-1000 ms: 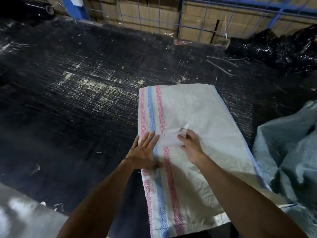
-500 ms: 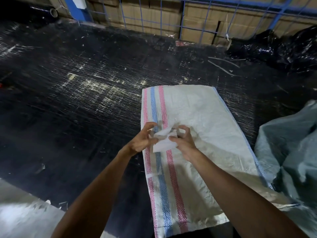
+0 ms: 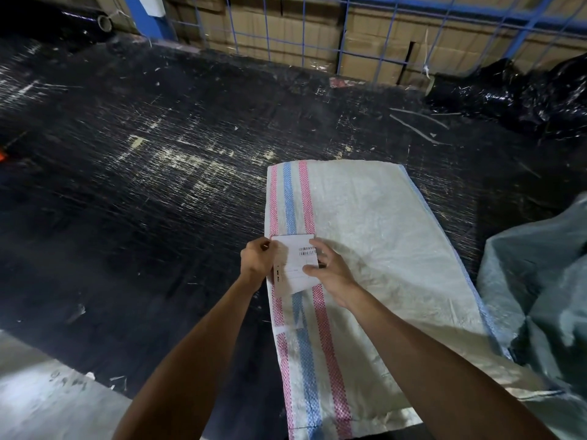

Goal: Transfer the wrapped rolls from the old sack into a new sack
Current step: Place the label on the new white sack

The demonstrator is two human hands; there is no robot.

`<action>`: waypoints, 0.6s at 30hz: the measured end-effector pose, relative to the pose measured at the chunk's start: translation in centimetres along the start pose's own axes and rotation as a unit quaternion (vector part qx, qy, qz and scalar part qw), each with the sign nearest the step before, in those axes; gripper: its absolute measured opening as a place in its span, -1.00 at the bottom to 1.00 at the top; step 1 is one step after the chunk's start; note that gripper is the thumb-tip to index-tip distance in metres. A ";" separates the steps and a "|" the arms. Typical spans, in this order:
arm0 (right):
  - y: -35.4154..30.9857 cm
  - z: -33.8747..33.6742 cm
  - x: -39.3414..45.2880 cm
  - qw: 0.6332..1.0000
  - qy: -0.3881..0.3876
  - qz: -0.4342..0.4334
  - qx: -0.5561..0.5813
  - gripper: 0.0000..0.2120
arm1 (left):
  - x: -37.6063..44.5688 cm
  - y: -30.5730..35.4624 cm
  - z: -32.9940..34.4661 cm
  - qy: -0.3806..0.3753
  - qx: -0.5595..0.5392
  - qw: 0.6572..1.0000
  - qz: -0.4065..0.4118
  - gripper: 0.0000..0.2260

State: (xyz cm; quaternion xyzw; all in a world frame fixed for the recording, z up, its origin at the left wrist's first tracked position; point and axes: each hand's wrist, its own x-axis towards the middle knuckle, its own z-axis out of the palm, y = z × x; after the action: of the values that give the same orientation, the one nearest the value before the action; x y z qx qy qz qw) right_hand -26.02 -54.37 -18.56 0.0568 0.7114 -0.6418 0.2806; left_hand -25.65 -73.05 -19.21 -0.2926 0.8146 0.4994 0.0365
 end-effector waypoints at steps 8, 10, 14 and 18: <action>-0.4 0.3 0.8 0.998 0.001 0.020 -0.052 -0.24 | 0.8 -0.5 0.3 -0.001 0.008 0.999 -0.039 -0.73; -0.3 0.3 1.1 0.998 0.002 0.024 -0.066 -0.23 | 1.0 -0.6 0.4 -0.005 0.010 0.999 -0.040 -0.72; -0.1 0.1 1.6 0.996 0.003 0.031 -0.078 -0.21 | 1.4 -0.9 0.9 -0.002 0.021 0.999 -0.044 -0.72; -0.2 0.1 1.7 0.995 0.004 0.039 -0.088 -0.19 | 1.6 -0.7 1.0 -0.008 0.051 0.998 -0.036 -0.75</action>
State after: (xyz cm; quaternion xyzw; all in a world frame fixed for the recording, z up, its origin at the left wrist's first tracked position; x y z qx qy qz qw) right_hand -27.49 -54.96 -19.20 0.0617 0.7638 -0.5648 0.3063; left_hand -26.82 -73.15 -20.80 -0.3160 0.8277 0.4576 0.0758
